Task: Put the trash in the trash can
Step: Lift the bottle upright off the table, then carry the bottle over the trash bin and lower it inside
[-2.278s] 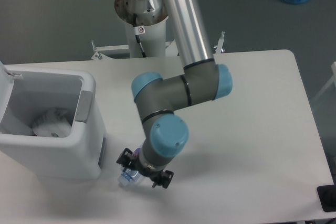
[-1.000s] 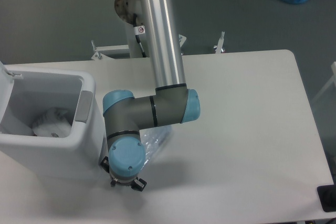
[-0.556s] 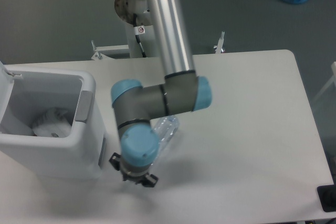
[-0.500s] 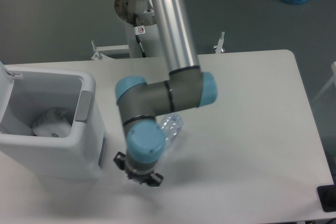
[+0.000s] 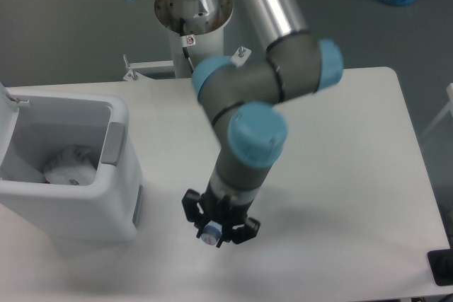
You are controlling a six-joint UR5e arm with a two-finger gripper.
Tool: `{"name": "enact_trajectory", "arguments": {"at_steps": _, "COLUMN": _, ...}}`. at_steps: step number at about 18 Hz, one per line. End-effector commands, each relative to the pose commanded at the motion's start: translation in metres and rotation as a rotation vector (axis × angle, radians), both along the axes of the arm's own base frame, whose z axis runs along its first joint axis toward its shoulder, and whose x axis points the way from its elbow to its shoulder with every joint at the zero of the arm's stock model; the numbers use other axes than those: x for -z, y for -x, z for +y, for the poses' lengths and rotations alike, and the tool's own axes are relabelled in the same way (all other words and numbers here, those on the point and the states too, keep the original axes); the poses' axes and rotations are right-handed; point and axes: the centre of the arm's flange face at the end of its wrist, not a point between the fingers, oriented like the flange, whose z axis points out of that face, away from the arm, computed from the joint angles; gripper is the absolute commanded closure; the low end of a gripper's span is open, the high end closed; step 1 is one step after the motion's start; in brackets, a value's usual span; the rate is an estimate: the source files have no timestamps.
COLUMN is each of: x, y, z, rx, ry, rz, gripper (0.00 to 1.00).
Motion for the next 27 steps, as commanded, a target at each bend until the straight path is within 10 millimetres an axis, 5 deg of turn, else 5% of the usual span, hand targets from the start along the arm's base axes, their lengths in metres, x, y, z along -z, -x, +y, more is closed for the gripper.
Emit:
{"name": "enact_trajectory", "arguments": {"at_steps": 5, "x": -0.053, "y": 0.002, "z": -0.016, "rx": -0.067, "ry": -0.206, "rz": -0.149, "gripper": 0.91}}
{"name": "enact_trajectory", "arguments": {"at_steps": 12, "x": -0.138, "y": -0.012, "z": -0.013, "rx": -0.075, "ry": -0.436, "rz": -0.173, "gripper": 0.91}}
{"name": "enact_trajectory", "arguments": {"at_steps": 15, "x": -0.148, "y": -0.037, "z": 0.003, "rx": -0.024, "ry": -0.5, "rz": -0.164, "gripper": 0.91}}
{"name": "enact_trajectory", "arguments": {"at_steps": 18, "x": -0.157, "y": -0.088, "z": 0.026, "rx": 0.067, "ry": -0.52, "rz": -0.164, "gripper": 0.91}}
{"name": "enact_trajectory", "arguments": {"at_steps": 24, "x": -0.191, "y": -0.137, "z": 0.02, "rx": 0.132, "ry": -0.573, "rz": -0.24, "gripper": 0.91}}
{"name": "enact_trajectory", "arguments": {"at_steps": 27, "x": -0.185, "y": -0.154, "z": 0.021, "rx": 0.152, "ry": -0.562, "rz": -0.252, "gripper": 0.91}}
